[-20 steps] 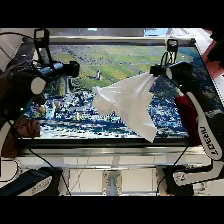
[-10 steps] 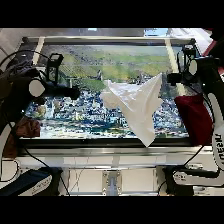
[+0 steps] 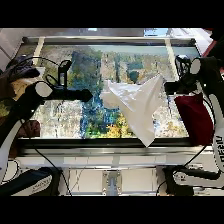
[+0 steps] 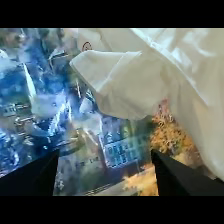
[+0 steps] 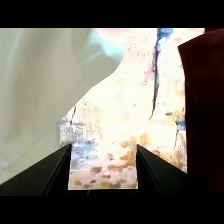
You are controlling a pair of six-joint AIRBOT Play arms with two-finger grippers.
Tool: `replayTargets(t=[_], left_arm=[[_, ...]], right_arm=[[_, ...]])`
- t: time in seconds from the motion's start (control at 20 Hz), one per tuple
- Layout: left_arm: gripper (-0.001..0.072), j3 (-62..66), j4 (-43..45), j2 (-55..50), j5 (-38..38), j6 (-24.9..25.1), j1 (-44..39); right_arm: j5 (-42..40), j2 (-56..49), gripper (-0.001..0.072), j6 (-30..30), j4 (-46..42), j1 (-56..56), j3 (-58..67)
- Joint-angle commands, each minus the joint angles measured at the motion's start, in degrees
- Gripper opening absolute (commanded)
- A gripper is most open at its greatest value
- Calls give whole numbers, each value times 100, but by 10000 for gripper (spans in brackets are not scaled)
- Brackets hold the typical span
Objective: Fold the shirts.
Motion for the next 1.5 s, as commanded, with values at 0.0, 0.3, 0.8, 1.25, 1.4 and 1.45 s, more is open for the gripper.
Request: replayTargets(t=[0.0,0.3,0.8,1.25,1.4,1.45], left_arm=[[640,-11,-1137,-680,234,-673,0],[640,-4,-3193,-1788,861,-798,0],[639,7,-4518,-2459,1377,-643,-37],[525,809,-5176,-3150,1609,-350,-466],[313,901,-5174,-3279,1615,-348,-461],[178,901,-5167,-3300,1613,-339,-459]], right_arm=[[74,284,479,-109,-122,179,-520],[-72,1554,478,-109,-146,179,-1845],[-190,3276,478,358,348,179,-2081],[-393,3320,479,369,1484,179,-3047],[-610,3320,479,367,1565,179,-3954],[-833,3320,479,367,1637,179,-4262]])
